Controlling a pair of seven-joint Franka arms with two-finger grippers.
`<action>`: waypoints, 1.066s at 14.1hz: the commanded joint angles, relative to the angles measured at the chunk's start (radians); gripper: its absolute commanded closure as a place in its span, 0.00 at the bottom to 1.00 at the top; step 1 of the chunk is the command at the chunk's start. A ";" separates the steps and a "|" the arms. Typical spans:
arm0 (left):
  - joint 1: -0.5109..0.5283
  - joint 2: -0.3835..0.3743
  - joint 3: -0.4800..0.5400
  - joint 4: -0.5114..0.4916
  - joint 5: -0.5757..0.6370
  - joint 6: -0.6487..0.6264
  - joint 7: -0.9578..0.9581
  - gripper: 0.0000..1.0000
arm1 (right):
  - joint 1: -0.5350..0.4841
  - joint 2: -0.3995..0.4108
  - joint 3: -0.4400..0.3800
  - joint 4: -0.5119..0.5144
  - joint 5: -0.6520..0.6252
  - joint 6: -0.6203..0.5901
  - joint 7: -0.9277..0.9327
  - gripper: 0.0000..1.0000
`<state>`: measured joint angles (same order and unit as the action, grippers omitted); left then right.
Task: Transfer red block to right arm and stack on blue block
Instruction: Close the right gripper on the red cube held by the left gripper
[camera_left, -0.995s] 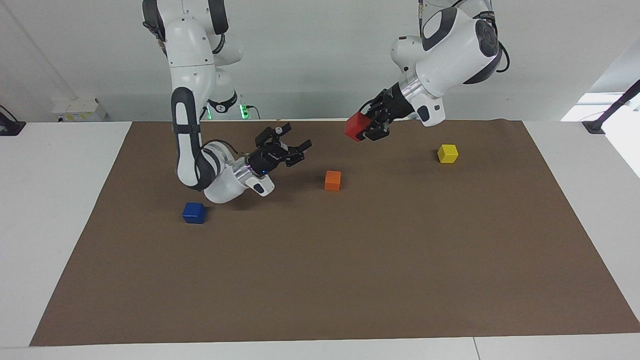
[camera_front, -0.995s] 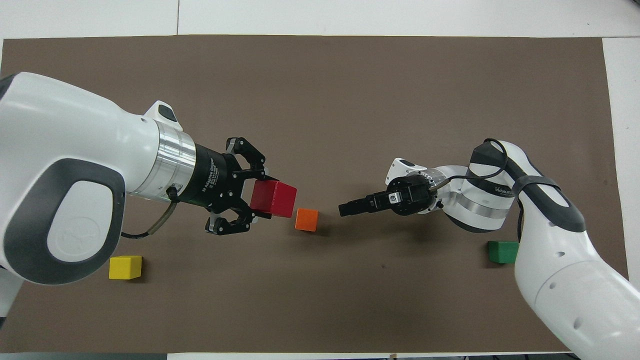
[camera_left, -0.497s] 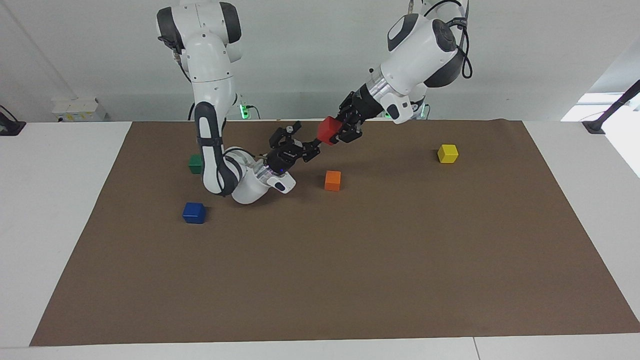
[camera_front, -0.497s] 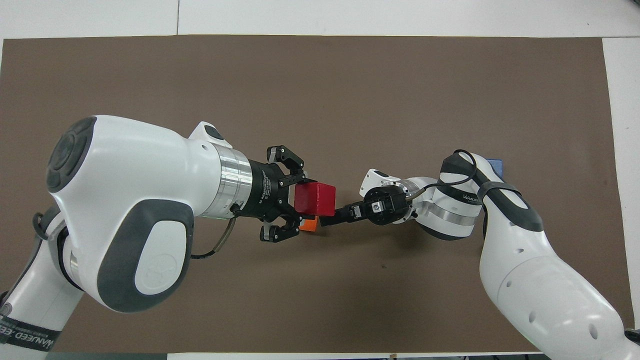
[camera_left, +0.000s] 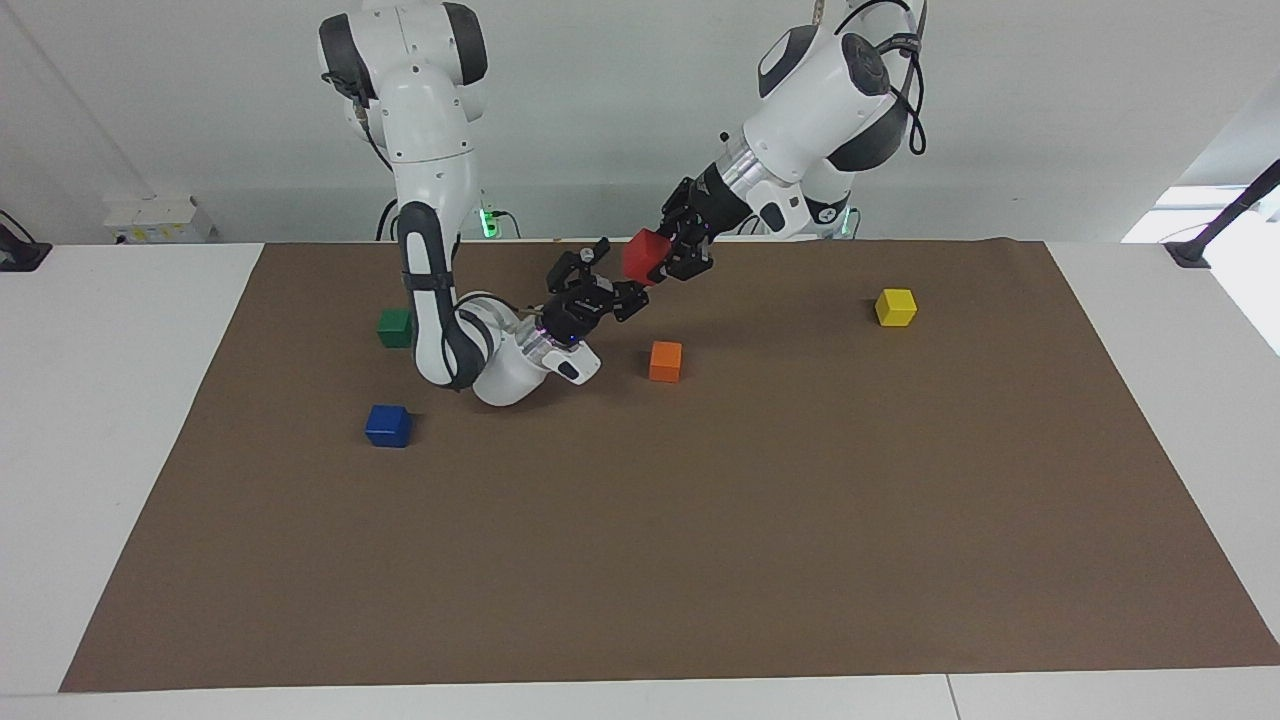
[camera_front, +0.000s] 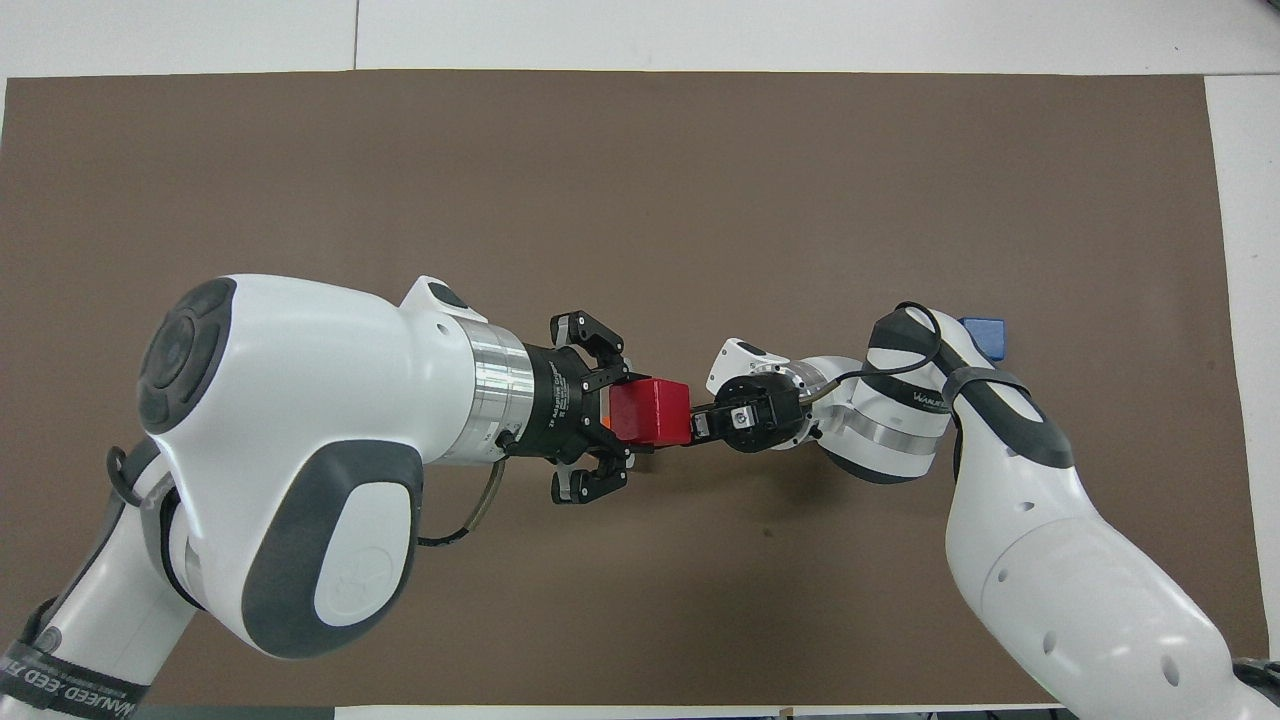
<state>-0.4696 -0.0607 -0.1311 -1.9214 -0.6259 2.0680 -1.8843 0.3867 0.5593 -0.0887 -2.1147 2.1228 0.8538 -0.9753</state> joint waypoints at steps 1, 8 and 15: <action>-0.021 -0.053 0.015 -0.070 -0.029 0.037 -0.016 1.00 | 0.014 0.007 0.001 0.010 0.029 0.001 -0.029 0.00; -0.021 -0.062 0.013 -0.085 -0.029 0.026 -0.015 1.00 | 0.059 0.010 0.004 0.006 0.103 0.007 -0.054 0.17; -0.027 -0.102 0.015 -0.125 -0.029 0.023 -0.003 1.00 | 0.044 0.010 0.001 0.009 0.095 0.011 -0.056 1.00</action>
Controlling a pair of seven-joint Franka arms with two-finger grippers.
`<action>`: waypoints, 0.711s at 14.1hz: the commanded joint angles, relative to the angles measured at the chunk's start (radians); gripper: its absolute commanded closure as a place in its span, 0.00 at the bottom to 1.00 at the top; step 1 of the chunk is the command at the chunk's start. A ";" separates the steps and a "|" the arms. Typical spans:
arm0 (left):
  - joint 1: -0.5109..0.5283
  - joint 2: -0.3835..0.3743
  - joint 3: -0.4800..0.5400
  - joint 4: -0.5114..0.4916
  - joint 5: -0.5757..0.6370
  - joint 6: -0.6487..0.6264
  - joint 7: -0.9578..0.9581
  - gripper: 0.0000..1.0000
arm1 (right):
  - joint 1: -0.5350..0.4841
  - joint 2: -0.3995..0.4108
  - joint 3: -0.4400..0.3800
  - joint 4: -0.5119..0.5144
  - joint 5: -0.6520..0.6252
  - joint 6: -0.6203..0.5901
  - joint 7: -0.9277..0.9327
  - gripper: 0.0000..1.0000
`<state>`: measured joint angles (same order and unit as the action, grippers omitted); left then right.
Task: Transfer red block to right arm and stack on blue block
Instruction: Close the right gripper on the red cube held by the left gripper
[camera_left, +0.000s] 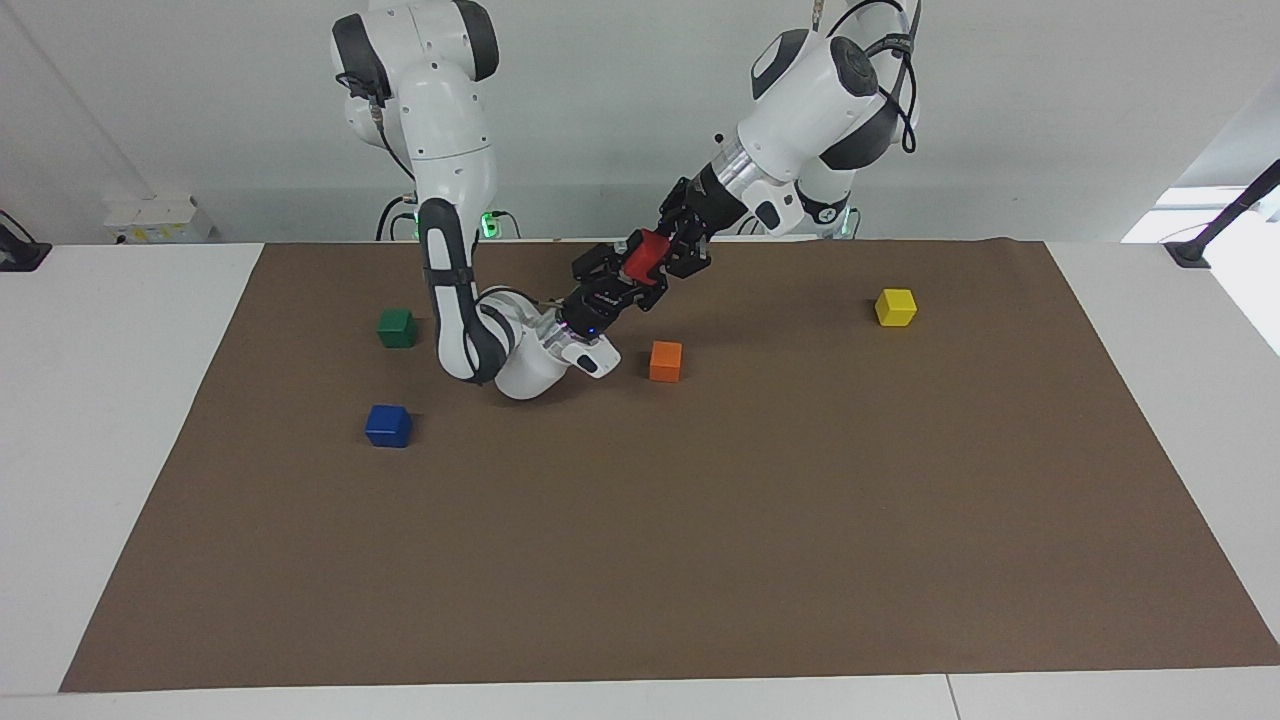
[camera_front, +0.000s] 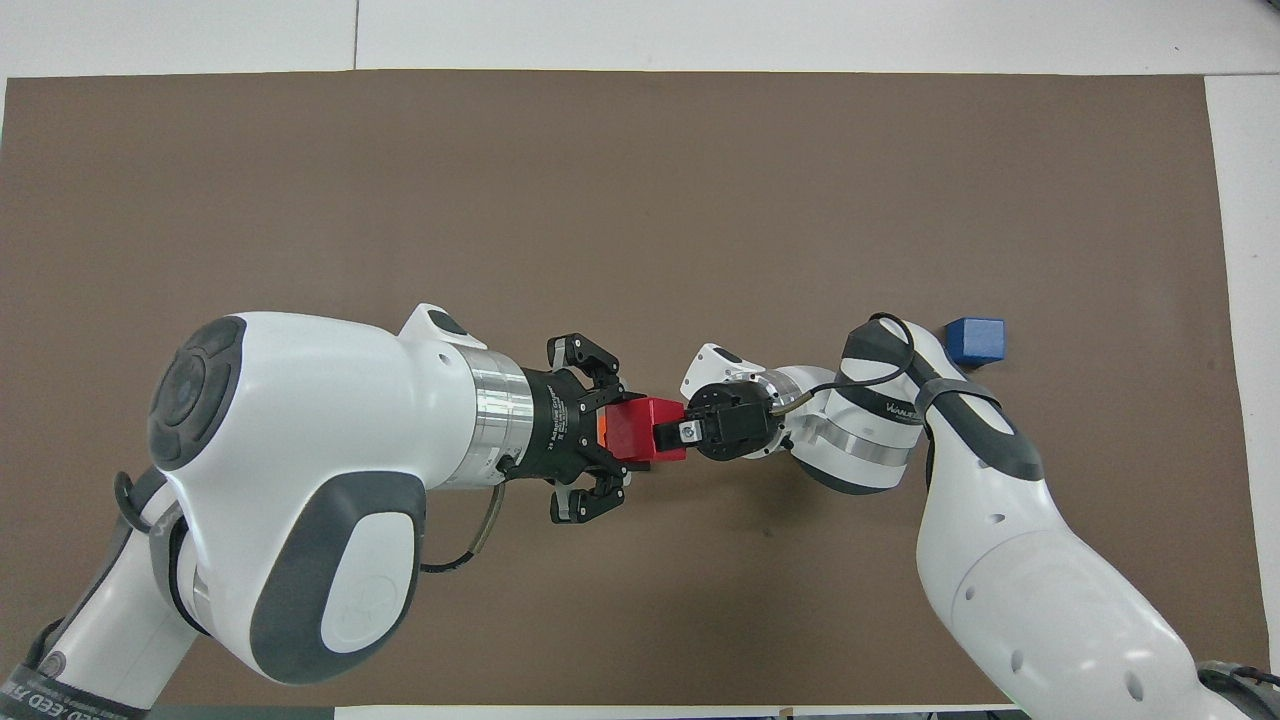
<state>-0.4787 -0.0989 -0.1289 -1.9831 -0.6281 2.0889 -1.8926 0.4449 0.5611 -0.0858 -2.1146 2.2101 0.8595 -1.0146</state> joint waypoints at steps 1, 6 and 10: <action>-0.018 -0.065 0.012 -0.072 -0.027 0.003 0.007 1.00 | -0.014 0.006 0.000 0.008 0.008 0.004 -0.016 1.00; -0.020 -0.087 0.011 -0.074 -0.021 -0.001 0.007 0.00 | -0.018 0.006 -0.002 0.011 0.010 0.006 -0.018 1.00; -0.014 -0.117 0.012 -0.074 -0.015 -0.052 0.013 0.00 | -0.028 0.005 -0.002 0.016 0.010 0.006 -0.018 1.00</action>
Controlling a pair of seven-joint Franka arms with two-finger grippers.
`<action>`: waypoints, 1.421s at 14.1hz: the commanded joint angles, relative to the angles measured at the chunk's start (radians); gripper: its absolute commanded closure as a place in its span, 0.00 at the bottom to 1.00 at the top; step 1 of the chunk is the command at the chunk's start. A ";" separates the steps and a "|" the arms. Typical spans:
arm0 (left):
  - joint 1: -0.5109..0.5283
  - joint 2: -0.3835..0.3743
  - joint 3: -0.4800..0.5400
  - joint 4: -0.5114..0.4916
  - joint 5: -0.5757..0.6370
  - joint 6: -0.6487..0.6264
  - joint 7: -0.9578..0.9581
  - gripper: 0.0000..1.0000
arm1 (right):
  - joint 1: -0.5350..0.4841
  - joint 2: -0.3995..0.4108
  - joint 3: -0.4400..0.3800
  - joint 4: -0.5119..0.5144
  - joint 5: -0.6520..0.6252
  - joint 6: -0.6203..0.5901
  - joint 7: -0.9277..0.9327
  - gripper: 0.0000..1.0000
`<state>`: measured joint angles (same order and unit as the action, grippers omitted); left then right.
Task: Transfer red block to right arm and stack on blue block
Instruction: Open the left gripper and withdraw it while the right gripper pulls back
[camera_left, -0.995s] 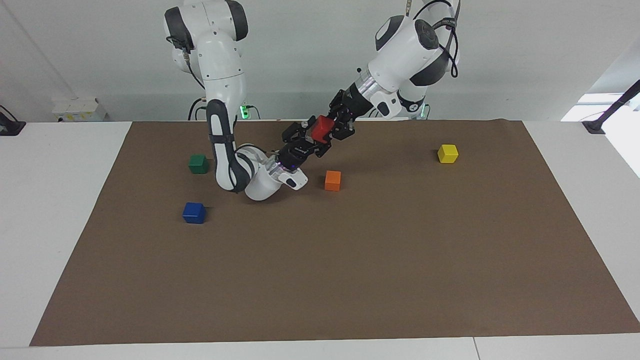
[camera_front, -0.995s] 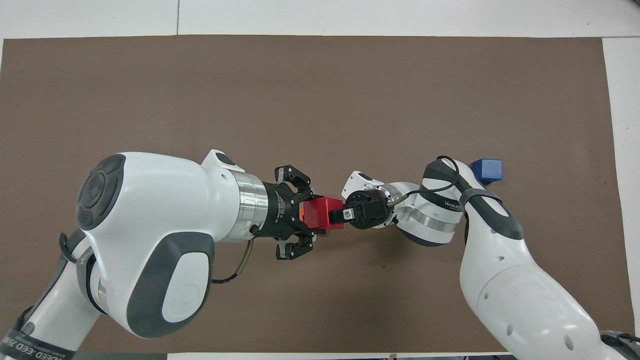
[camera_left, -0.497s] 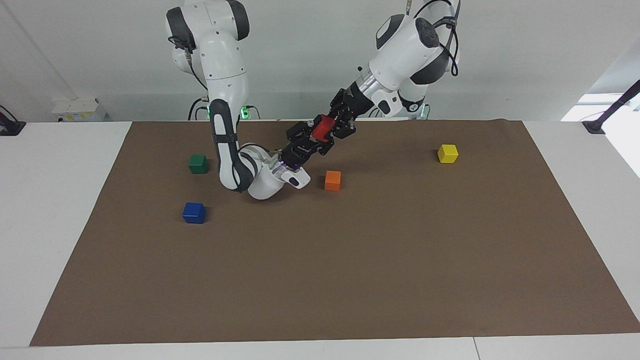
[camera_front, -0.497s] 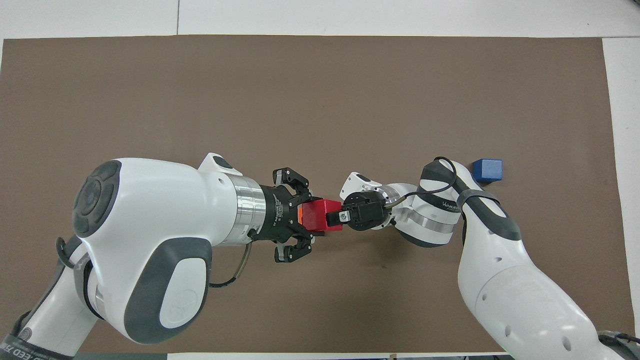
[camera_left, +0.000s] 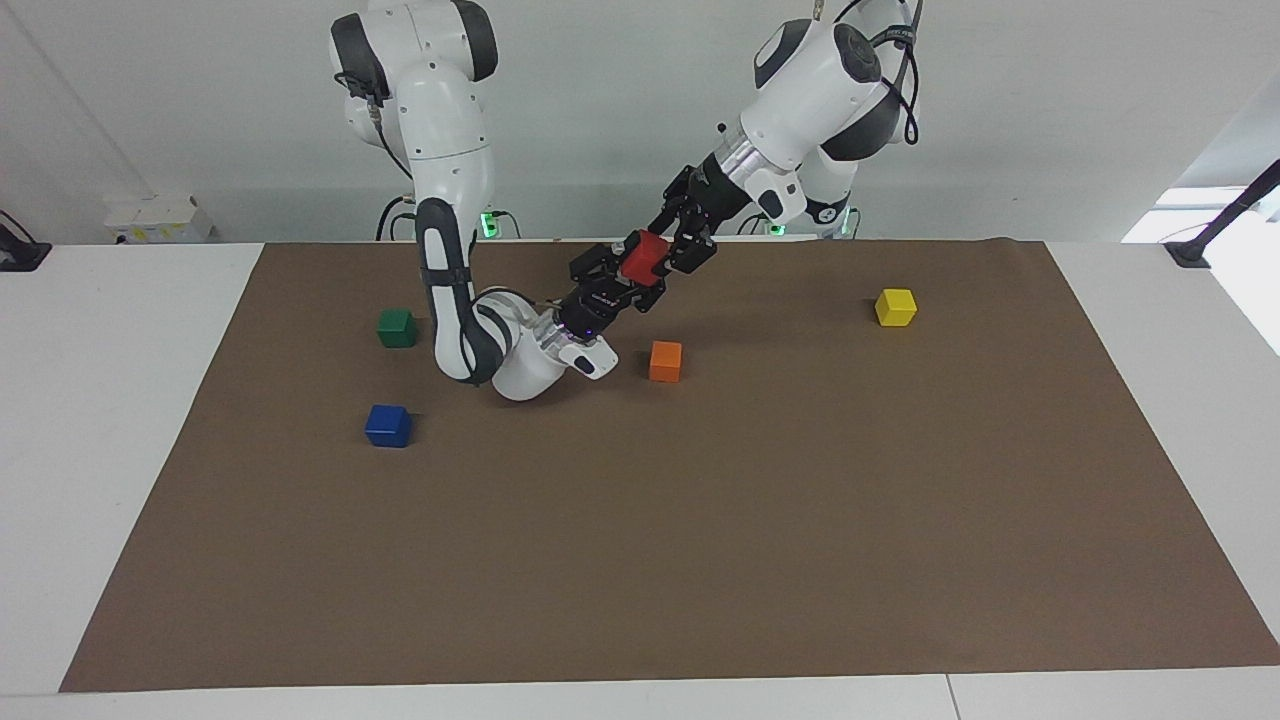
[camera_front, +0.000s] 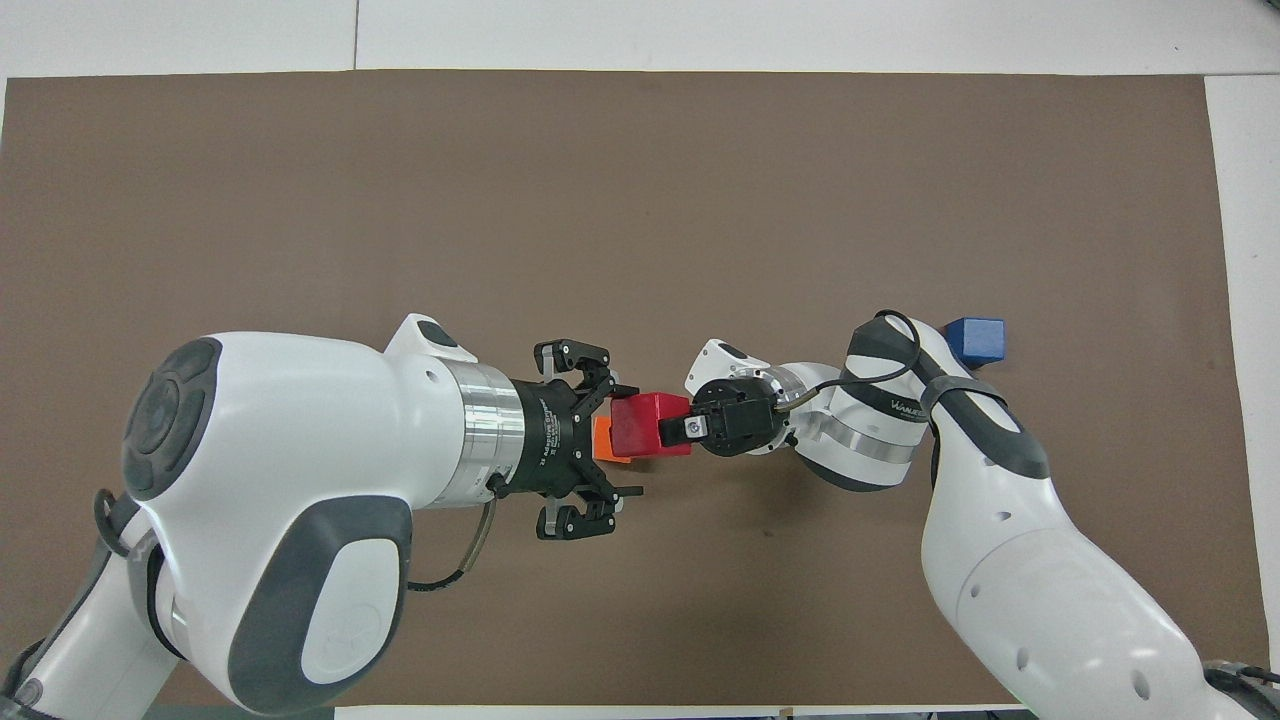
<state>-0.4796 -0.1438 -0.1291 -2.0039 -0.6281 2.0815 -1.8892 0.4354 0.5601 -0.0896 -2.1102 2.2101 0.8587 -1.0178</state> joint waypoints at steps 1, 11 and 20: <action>-0.008 -0.082 0.013 -0.053 -0.013 -0.063 0.010 0.00 | -0.018 0.006 0.002 0.012 0.011 0.006 -0.015 1.00; 0.395 -0.085 0.014 -0.090 0.085 -0.143 0.566 0.00 | -0.044 -0.196 -0.006 0.009 -0.076 0.432 -0.050 1.00; 0.619 -0.036 0.020 -0.046 0.595 -0.141 1.414 0.00 | -0.056 -0.403 -0.007 0.035 -0.320 0.908 0.059 1.00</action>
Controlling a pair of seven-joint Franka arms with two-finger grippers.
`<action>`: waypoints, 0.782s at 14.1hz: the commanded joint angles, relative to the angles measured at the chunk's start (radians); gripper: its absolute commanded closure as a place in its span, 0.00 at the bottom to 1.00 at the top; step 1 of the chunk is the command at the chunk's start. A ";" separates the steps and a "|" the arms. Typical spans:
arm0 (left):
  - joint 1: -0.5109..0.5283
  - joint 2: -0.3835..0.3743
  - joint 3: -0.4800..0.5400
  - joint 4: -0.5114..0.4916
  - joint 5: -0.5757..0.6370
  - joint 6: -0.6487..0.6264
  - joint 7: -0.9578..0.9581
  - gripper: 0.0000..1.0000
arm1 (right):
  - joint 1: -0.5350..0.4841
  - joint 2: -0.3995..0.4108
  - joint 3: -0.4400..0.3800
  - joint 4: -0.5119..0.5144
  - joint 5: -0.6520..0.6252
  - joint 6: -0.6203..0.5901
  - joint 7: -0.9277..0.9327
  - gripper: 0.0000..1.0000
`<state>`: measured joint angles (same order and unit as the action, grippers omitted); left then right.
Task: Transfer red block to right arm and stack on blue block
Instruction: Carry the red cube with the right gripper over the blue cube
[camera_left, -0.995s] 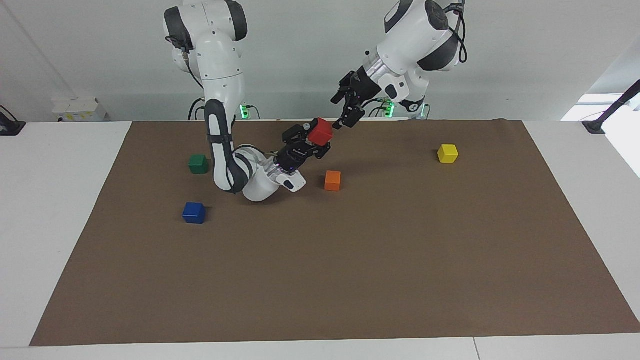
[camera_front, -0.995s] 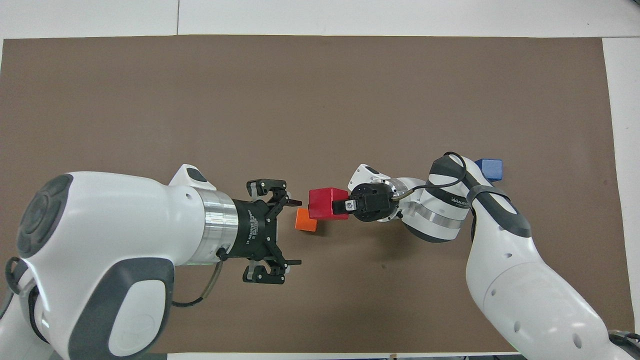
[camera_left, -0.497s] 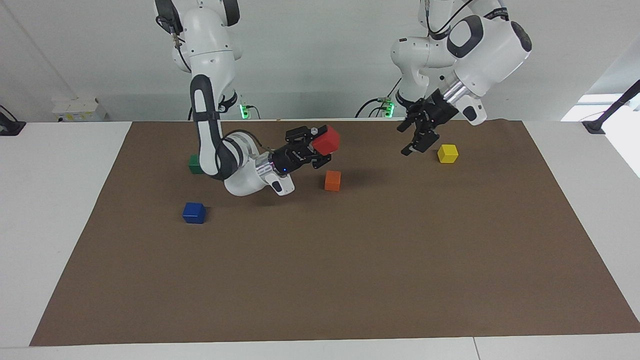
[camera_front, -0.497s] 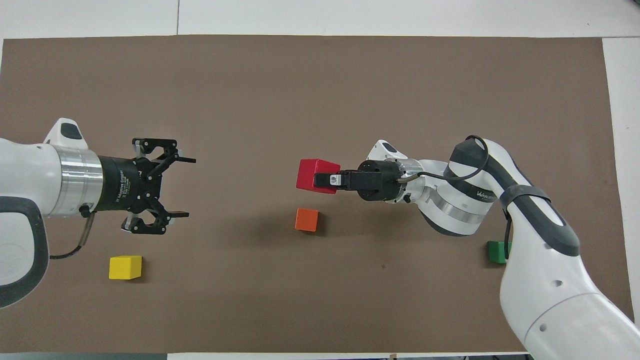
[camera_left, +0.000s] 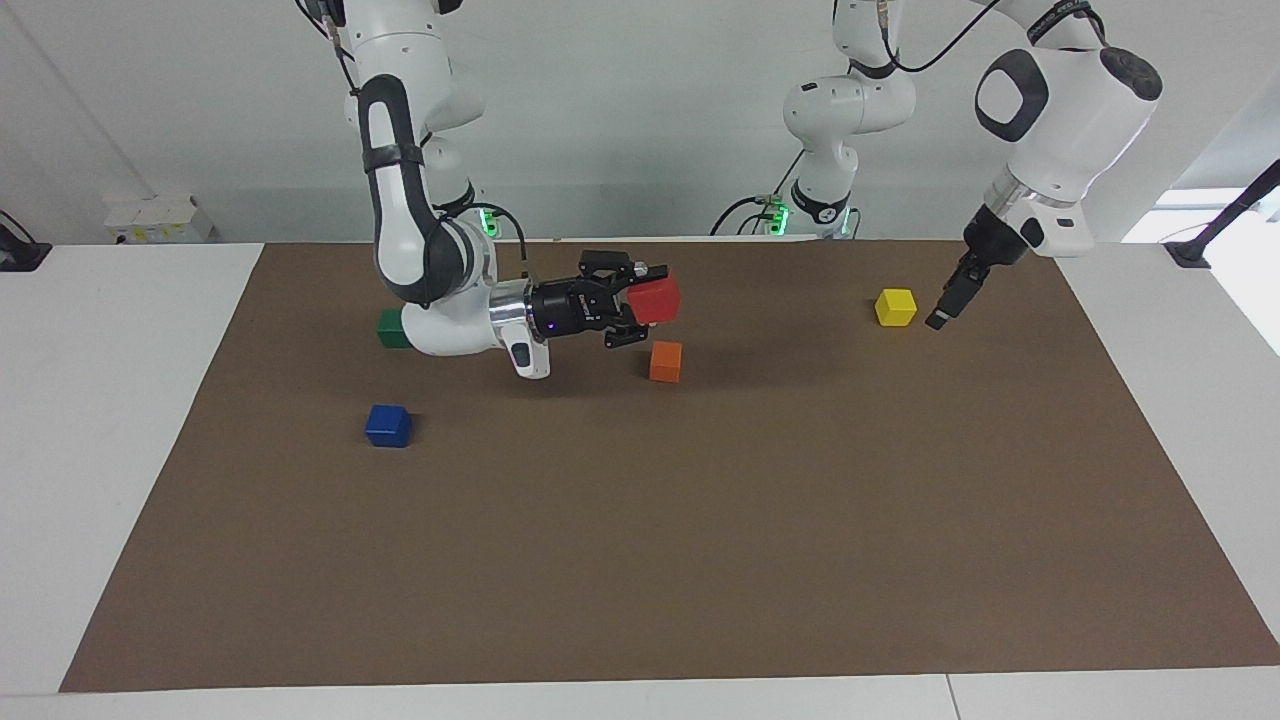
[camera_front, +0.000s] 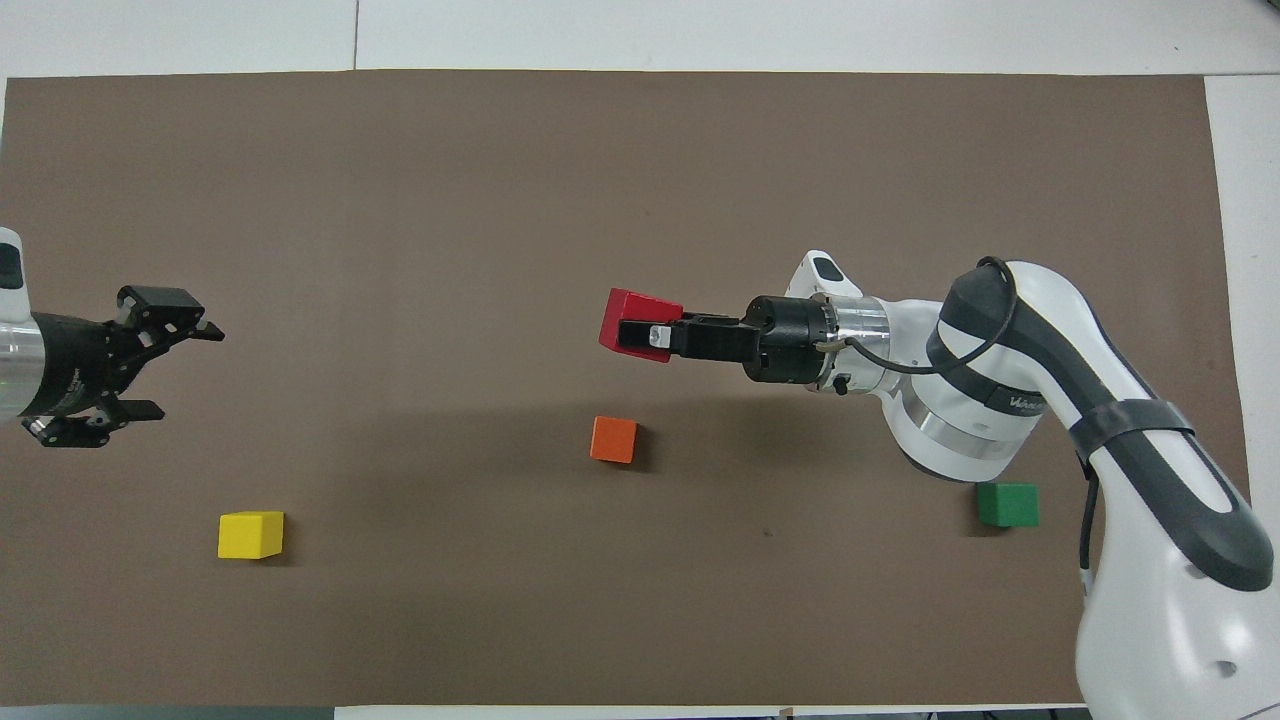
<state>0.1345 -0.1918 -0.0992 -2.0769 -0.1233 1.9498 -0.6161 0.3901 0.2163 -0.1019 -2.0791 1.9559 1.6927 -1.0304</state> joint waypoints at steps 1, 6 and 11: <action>0.005 0.034 -0.004 0.069 0.105 -0.038 0.210 0.00 | -0.010 -0.080 0.004 0.013 -0.105 0.108 0.120 1.00; -0.012 0.251 0.000 0.493 0.189 -0.337 0.437 0.00 | -0.040 -0.149 0.002 0.085 -0.349 0.168 0.363 1.00; -0.029 0.256 -0.005 0.500 0.186 -0.370 0.488 0.00 | -0.086 -0.152 0.001 0.194 -0.674 0.168 0.561 1.00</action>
<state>0.1285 0.0748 -0.1121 -1.5823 0.0310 1.6114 -0.1740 0.3235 0.0606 -0.1069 -1.9405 1.4094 1.8519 -0.5548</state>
